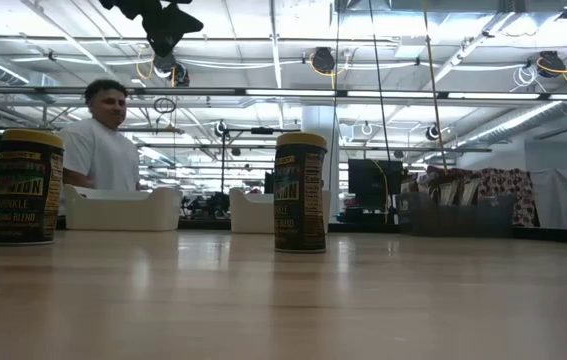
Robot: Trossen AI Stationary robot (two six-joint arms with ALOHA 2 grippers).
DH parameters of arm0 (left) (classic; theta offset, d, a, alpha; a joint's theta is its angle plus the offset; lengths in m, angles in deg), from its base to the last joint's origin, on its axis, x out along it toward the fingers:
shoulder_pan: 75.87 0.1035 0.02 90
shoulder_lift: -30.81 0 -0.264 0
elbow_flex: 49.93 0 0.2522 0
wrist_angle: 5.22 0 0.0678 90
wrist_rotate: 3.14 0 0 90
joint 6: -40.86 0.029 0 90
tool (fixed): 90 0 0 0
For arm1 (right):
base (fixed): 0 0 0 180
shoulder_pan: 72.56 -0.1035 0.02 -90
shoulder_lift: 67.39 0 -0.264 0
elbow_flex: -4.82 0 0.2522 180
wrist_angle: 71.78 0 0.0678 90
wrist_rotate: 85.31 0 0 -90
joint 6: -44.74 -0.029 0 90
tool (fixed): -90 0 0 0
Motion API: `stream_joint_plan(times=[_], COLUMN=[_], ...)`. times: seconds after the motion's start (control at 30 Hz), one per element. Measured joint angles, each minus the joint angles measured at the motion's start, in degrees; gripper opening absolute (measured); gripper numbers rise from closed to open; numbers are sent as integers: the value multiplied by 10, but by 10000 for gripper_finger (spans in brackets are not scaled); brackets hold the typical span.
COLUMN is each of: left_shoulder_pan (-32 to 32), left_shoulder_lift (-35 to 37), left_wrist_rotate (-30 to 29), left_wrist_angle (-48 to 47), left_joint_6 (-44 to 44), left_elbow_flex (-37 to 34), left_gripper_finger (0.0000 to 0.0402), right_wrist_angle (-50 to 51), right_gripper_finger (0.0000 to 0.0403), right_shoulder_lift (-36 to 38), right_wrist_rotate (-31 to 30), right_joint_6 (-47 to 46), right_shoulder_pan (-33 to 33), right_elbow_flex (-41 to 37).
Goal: Sort spices by type
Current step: Put the bottom right green seasoning bottle into the right white bin
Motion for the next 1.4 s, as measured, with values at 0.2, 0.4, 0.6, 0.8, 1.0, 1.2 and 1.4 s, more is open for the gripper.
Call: stream_joint_plan(times=[0.2, 0.4, 0.6, 0.8, 1.0, 1.2, 1.4], left_shoulder_pan=[0, 0, 0, 0, 0, 0, 0], left_shoulder_lift=[0, 0, 0, 0, 0, 0, 0], left_wrist_rotate=[0, 0, 0, 0, 0, 0, -3], left_wrist_angle=[0, -5, -13, -13, -13, -13, -13], left_joint_6=[0, 1, 4, 4, 5, 5, 14], left_elbow_flex=[0, 0, 0, 0, 0, 0, 0], left_gripper_finger=[199, 199, 199, 199, 199, 199, 199], right_wrist_angle=[-19, -66, -62, -62, -75, -79, -83], right_gripper_finger=[248, 248, 247, 246, 215, 179, 188], right_shoulder_lift=[1, 0, 0, 1, 4, 25, 52], right_wrist_rotate=[-1, 10, 15, 17, 18, 18, 18], right_joint_6=[1, 13, 12, 22, 31, 38, 41], right_shoulder_pan=[0, 0, 0, 0, 0, 0, 1], right_elbow_flex=[-13, -41, -41, -42, -42, -42, -42])
